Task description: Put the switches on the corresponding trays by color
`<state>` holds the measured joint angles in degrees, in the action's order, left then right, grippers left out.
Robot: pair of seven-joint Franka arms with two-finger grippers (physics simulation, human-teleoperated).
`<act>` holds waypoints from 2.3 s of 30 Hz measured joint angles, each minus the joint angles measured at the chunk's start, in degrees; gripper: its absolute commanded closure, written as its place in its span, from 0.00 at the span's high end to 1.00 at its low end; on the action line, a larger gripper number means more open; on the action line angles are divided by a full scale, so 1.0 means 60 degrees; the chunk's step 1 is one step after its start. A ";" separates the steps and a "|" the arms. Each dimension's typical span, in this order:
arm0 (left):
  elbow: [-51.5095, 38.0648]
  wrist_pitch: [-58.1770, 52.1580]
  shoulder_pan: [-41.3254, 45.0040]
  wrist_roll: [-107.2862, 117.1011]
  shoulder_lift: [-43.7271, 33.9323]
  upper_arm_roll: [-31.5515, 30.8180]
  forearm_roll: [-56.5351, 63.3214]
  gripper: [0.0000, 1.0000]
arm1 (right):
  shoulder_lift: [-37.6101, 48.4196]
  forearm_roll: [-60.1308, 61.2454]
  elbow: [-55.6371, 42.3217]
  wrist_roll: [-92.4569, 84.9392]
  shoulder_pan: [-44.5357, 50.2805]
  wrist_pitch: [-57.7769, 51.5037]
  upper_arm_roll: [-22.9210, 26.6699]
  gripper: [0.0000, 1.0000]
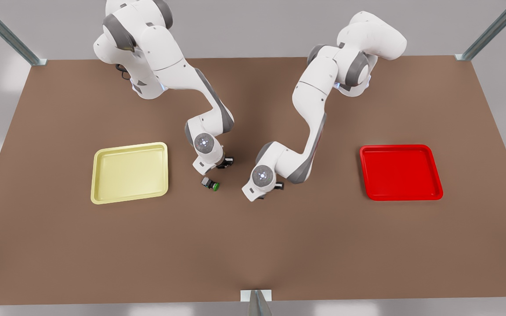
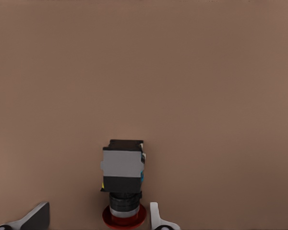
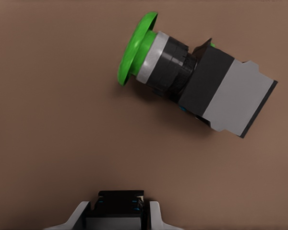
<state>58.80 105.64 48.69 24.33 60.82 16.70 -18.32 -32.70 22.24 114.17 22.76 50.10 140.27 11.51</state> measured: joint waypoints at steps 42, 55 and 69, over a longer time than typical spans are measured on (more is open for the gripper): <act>-0.0806 0.0907 0.0361 0.4206 0.0719 0.1257 -0.1442 1.00 | 0.1148 -0.0022 0.0638 -0.0097 -0.0246 -0.0057 0.0021 0.53; -0.0806 0.1231 0.0677 0.3635 0.1012 0.1582 -0.1449 1.00 | 0.3443 -0.3840 0.3076 -0.3722 -0.6928 -0.0322 -0.0086 1.00; -0.0806 0.1364 0.0718 0.4359 0.1072 0.1465 -0.1459 0.69 | 0.3428 -0.3911 -0.4427 -0.3559 -0.6369 -0.7930 -0.0872 1.00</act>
<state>53.97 113.83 53.00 50.49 67.25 25.49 -27.08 -12.13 -1.23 87.61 1.41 11.89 92.69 6.28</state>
